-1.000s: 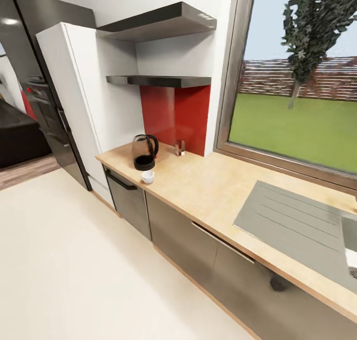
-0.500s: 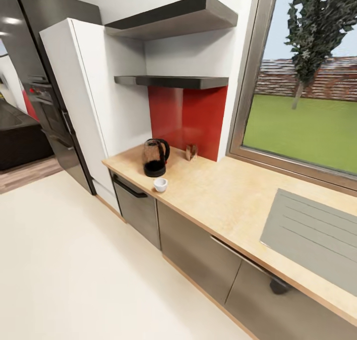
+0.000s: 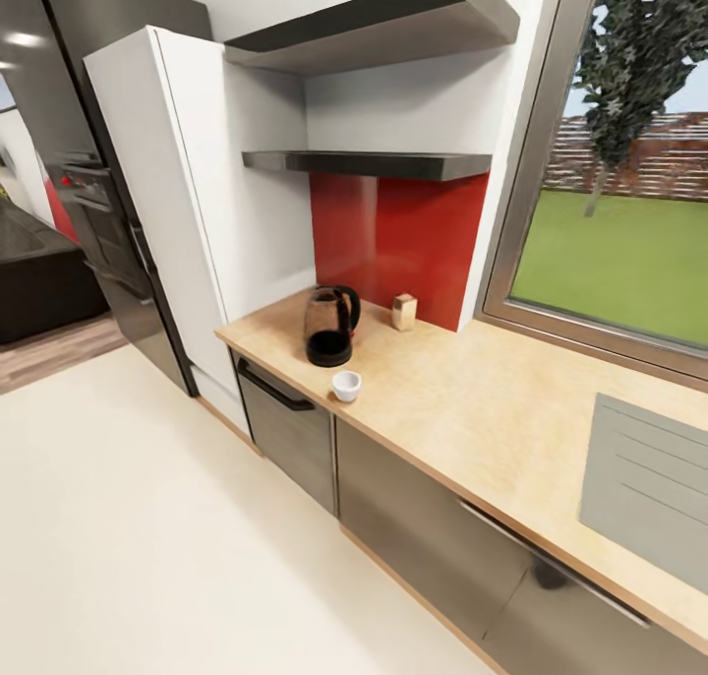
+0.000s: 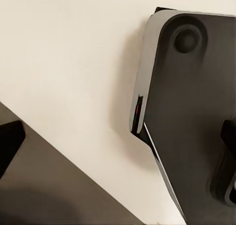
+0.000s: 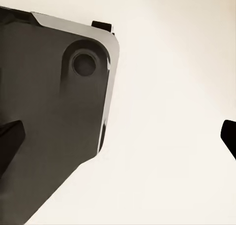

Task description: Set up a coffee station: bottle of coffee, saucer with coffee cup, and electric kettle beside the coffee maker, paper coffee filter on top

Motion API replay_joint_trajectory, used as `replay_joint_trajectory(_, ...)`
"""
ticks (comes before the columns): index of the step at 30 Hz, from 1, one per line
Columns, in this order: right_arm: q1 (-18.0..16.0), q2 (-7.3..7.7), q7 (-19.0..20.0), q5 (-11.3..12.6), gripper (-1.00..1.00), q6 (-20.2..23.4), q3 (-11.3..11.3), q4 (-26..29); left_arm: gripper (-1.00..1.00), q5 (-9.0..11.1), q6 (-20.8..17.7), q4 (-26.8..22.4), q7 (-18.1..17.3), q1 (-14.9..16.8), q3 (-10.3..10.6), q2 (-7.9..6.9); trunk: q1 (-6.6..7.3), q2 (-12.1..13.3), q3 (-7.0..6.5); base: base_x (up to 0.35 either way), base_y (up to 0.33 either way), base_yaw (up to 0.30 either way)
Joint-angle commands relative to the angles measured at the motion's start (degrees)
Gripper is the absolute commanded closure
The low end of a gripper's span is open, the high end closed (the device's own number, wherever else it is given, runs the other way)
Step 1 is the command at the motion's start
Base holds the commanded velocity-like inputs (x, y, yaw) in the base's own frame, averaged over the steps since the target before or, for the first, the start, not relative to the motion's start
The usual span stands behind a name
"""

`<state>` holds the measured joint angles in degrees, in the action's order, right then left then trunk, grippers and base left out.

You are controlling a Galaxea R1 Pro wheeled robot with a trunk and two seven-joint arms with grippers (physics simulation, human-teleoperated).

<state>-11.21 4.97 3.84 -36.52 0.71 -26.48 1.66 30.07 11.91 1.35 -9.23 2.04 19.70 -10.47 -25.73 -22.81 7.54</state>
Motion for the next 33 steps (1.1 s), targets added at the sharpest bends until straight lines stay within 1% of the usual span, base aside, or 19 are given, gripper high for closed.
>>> replay_joint_trajectory(1,0.0,-0.05,0.2,-0.4,-1.00,0.1,-0.5,0.1,-1.00,0.6,0.2,0.1,-0.3,0.1,0.4,0.01,-0.05,-0.1,0.11,0.240,0.253,0.000)
replay_joint_trajectory(17,0.0,-0.14,0.3,-0.4,-1.00,0.1,-0.6,0.3,-1.00,0.6,0.2,0.1,-0.3,0.1,0.4,0.34,-0.05,-0.1,0.11,0.236,0.262,-0.016)
replay_joint_trajectory(27,0.0,-0.14,0.3,-0.4,-1.00,0.1,-0.6,0.3,-1.00,0.6,0.2,0.1,-0.3,0.1,0.5,0.12,-0.05,-0.1,0.11,0.231,0.256,-0.239)
replay_joint_trajectory(33,0.0,-0.14,0.3,-0.4,-1.00,0.1,-0.6,0.2,-1.00,0.6,0.2,0.1,-0.3,0.1,0.4,-0.08,-0.05,-0.1,0.11,0.127,0.122,-0.285)
